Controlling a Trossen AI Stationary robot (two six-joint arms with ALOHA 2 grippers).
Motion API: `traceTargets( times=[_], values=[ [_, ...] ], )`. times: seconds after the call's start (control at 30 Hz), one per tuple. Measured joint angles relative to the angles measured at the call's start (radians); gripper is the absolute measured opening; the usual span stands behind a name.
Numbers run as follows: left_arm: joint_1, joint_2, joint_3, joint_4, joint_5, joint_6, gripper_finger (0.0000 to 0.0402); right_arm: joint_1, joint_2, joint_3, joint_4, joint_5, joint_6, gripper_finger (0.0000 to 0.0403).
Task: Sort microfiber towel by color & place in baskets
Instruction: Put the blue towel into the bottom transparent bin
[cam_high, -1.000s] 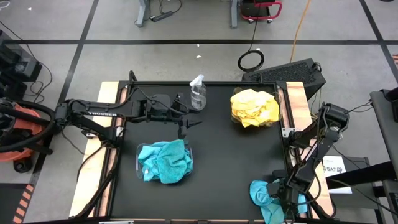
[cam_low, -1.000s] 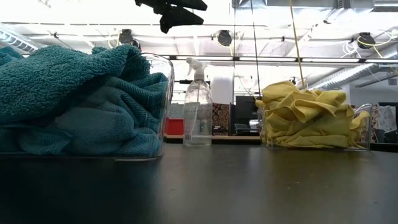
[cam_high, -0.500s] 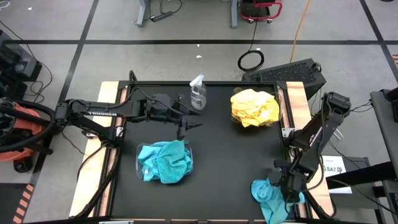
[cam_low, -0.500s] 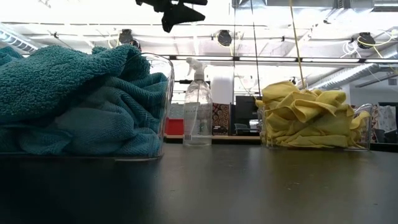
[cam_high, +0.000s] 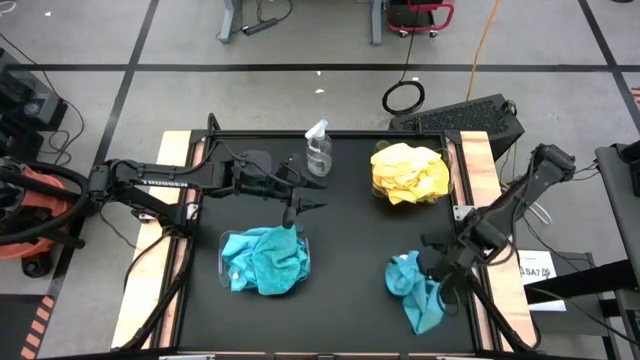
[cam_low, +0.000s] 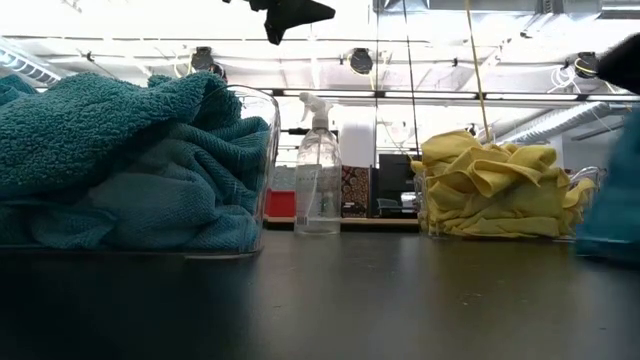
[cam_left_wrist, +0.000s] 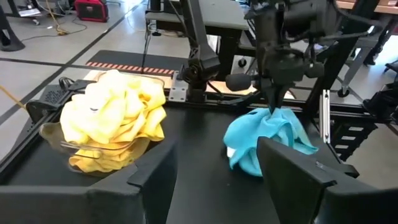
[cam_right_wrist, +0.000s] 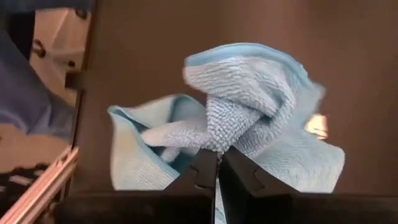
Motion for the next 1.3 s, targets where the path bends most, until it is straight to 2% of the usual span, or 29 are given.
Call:
traceTargets(
  times=[0.37, 0.53, 0.93, 1.3],
  values=[
    [0.000, 0.000, 0.000, 0.001, 0.039, -0.007, 0.0298, -0.196, 0.000, 0.129, 0.002, 0.038, -0.274, 0.0000],
    [0.000, 0.000, 0.000, 0.001, 0.042, -0.007, 0.0320, -0.281, 0.000, 0.181, 0.000, 0.060, -0.400, 0.0000],
    [0.000, 0.082, 0.000, 0.167, 0.043, -0.029, 0.0322, -0.476, 0.006, 0.312, 0.061, 0.058, -0.652, 0.0000],
    [0.014, 0.175, 0.000, 0.309, 0.052, -0.080, 0.0322, -0.575, 0.026, 0.377, 0.170, 0.048, -0.796, 0.0000]
  ],
)
